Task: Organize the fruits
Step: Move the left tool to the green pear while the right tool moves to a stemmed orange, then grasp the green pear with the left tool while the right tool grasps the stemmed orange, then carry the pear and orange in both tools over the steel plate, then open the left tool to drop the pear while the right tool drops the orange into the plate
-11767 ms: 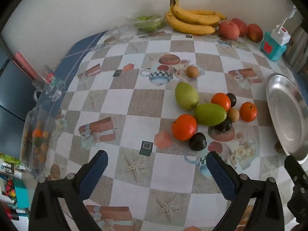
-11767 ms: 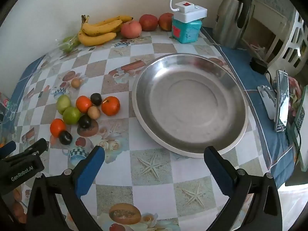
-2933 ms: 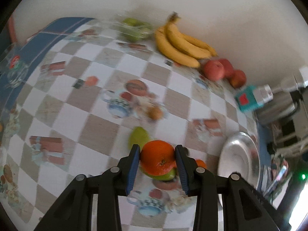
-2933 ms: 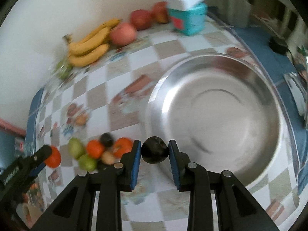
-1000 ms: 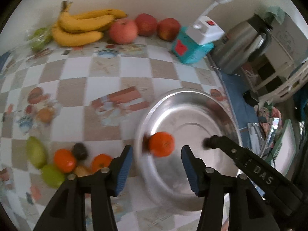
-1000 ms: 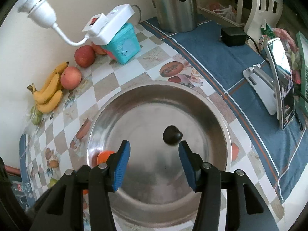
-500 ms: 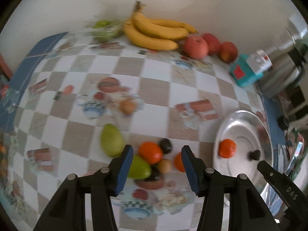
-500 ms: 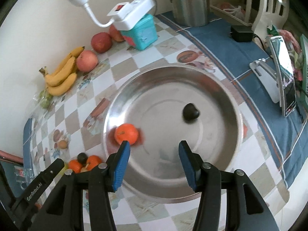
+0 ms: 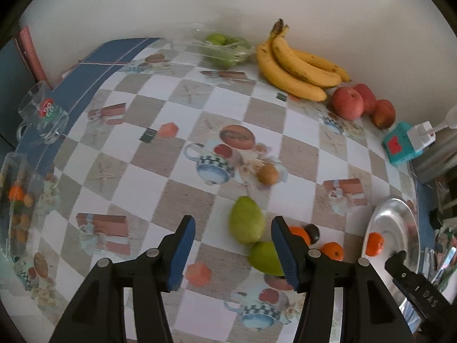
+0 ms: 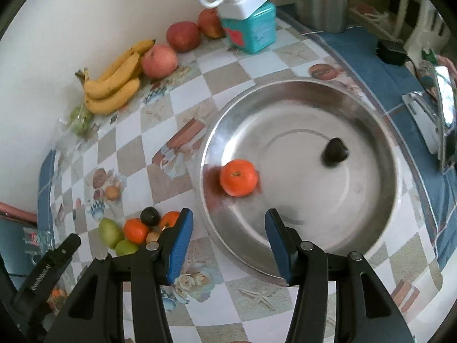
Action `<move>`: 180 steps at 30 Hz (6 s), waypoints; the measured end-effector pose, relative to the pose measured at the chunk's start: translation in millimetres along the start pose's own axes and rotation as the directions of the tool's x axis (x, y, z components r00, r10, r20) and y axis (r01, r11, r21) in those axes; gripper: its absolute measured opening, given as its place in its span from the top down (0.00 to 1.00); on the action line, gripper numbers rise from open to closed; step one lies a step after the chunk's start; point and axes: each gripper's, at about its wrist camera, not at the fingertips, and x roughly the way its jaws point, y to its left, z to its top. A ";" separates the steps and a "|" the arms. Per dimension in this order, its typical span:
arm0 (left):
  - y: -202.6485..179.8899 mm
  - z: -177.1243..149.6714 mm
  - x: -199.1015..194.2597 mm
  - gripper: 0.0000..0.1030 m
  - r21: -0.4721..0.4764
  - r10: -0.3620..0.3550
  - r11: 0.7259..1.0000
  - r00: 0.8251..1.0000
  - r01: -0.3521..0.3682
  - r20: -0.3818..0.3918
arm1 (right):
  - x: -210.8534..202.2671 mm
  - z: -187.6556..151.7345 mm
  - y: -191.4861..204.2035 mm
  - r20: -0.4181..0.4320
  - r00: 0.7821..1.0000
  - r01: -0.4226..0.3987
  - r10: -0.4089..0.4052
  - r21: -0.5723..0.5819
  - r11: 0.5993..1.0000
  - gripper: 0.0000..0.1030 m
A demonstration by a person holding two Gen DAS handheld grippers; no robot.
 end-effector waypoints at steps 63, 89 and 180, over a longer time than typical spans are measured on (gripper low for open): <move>3.7 17.6 45.8 0.14 -0.002 -0.061 0.998 0.998 0.061 -0.015 | 40.0 -18.0 74.0 0.043 0.996 -0.062 0.080 -0.322 0.945 0.45; -4.7 6.6 80.7 0.58 -0.046 -0.125 0.992 0.980 0.120 -0.155 | 69.8 -23.6 68.8 -0.049 0.998 -0.055 0.041 -0.328 0.943 0.63; -212.1 -81.5 24.6 0.51 0.522 -0.166 0.831 0.982 0.191 -0.094 | 17.1 7.8 -118.6 -0.014 1.000 0.021 -0.019 0.209 0.978 0.55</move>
